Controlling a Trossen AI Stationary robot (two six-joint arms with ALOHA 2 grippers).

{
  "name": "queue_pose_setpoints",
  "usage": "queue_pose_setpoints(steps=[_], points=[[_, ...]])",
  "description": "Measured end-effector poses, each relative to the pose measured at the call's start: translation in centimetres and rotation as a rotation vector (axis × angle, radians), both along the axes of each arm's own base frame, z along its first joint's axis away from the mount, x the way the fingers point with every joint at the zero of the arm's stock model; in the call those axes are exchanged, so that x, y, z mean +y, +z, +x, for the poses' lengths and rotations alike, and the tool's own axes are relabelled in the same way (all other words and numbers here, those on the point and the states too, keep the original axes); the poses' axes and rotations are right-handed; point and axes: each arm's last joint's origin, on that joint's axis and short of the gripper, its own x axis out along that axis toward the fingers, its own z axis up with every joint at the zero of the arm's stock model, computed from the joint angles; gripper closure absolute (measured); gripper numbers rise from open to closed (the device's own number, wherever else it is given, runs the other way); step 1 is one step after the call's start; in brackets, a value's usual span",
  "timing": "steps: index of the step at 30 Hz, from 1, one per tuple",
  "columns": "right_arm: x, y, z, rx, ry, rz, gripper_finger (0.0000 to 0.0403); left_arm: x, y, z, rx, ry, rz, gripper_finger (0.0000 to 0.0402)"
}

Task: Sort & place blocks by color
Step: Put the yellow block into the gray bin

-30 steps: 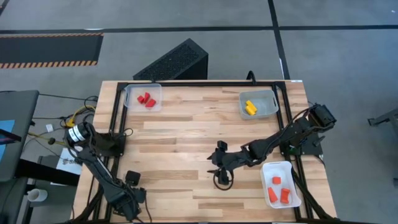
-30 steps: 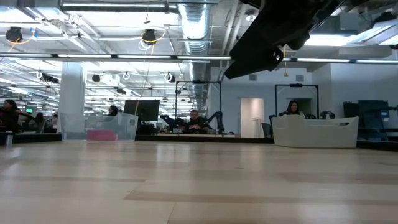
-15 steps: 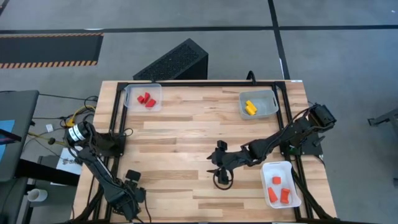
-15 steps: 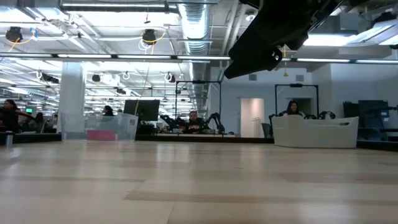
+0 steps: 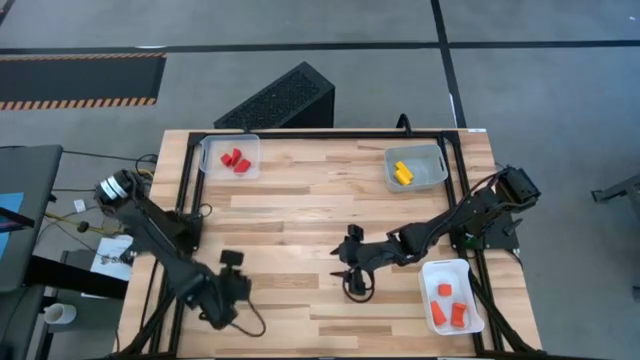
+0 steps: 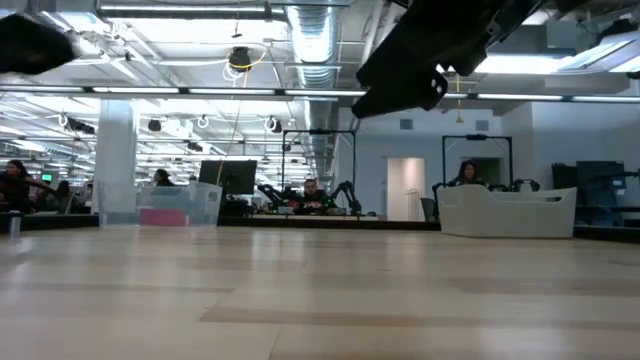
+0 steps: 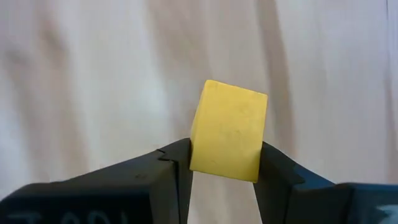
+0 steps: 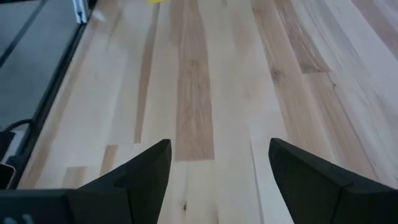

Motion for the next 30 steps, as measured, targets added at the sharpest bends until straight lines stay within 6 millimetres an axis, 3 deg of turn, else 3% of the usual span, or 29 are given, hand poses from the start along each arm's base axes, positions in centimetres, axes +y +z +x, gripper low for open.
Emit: queue_pose_setpoints(steps=[6, 10, 14, 23, 30], points=[[0.4, 0.9, 0.5, -0.099, 0.009, 0.047, 0.0112, 2.9, 4.1, 1.8, -0.386, 0.033, 0.055, 0.0304], [0.9, 1.7, 0.8, -0.180, 0.059, 0.121, 0.0112, 4.0, 5.6, 2.4, -0.544, 0.023, 0.082, 0.0304], [0.8, 2.0, 0.9, -0.280, 0.071, 0.180, 0.0112, 4.6, 6.0, 3.0, -0.591, -0.004, 0.138, 0.0304], [-3.8, -0.8, -0.3, -0.577, 0.058, 0.519, 0.0112, 5.5, 6.2, 4.3, -0.624, -0.028, 0.235, 0.0304], [-5.5, -3.4, -0.5, -0.739, 0.115, 0.651, 0.0112, 6.5, 7.6, 6.4, -0.762, -0.059, 0.291, 0.0304]])
